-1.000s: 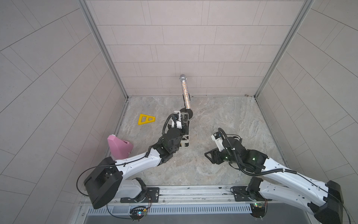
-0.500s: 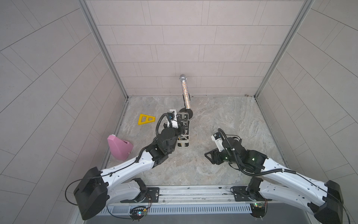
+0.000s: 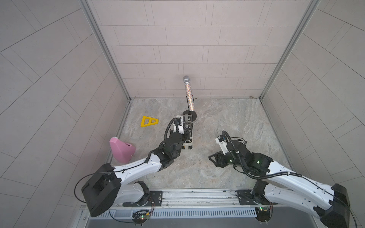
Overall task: Place the toothbrush into the toothbrush holder
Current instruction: Place the toothbrush in the toothbrush holder.
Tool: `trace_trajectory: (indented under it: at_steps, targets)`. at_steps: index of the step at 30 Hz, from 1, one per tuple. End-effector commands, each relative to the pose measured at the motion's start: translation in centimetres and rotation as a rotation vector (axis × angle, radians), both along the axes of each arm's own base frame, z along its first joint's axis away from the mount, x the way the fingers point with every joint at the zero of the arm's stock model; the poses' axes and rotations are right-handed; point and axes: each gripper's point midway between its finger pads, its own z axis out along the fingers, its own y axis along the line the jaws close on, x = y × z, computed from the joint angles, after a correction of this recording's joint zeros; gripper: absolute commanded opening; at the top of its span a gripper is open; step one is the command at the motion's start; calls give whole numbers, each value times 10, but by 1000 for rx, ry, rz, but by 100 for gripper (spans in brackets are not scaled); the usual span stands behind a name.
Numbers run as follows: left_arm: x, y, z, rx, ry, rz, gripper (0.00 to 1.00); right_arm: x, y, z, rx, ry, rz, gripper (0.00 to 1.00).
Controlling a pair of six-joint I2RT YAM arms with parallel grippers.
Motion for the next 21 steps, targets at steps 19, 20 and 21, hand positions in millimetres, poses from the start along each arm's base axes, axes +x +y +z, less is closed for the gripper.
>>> trace_trajectory:
  at_steps: [19, 20, 21]
  targets:
    - [2, 6, -37, -39, -26, 34, 1, 0, -9, -18, -39, 1, -27, 67]
    - [1, 6, -38, -36, -24, 33, 2, 1, -9, -17, -37, 0, -27, 67]
    - [2, 6, -38, -37, -23, 33, 2, 0, -9, -18, -39, 1, -27, 67]
